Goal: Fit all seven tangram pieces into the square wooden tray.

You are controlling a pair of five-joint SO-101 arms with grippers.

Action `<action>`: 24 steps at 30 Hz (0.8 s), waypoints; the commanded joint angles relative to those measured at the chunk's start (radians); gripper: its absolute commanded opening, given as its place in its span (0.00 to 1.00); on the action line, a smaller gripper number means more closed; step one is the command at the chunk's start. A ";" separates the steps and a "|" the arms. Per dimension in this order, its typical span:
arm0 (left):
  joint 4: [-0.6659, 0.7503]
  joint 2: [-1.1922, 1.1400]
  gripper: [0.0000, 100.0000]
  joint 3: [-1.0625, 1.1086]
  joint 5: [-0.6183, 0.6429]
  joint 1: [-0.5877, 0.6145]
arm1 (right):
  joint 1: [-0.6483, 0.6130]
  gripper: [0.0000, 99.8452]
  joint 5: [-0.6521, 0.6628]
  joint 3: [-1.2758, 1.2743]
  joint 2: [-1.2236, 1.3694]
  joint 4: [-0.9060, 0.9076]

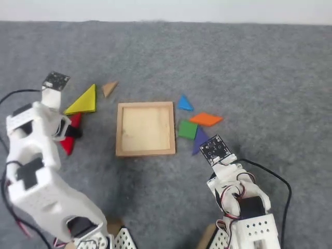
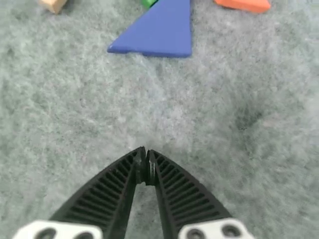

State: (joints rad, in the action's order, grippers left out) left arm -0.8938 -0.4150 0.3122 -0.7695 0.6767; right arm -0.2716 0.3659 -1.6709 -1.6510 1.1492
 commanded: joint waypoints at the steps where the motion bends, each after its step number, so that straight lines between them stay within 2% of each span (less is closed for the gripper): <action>1: 0.095 0.166 0.28 0.351 -0.083 0.109 | 0.010 0.01 -0.005 -0.003 0.007 0.002; 6: 0.361 0.285 0.28 0.564 -0.077 0.112 | 0.010 0.01 -0.005 -0.003 0.007 0.002; 11: 0.376 0.250 0.29 0.522 0.057 0.110 | 0.010 0.01 -0.005 -0.003 0.007 0.002; 14: 0.315 0.199 0.29 0.455 0.107 0.109 | 0.010 0.01 -0.005 -0.003 0.007 0.002; 20: 0.072 -0.017 0.29 0.156 0.187 0.112 | 0.010 0.01 -0.005 -0.003 0.007 0.002; 24: -0.003 -0.172 0.29 0.019 0.189 0.098 | 0.010 0.01 -0.005 -0.003 0.007 0.002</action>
State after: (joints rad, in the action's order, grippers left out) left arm -0.8508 -0.3506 0.4227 -0.5884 0.7365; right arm -0.2716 0.3659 -1.6709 -1.6510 1.1492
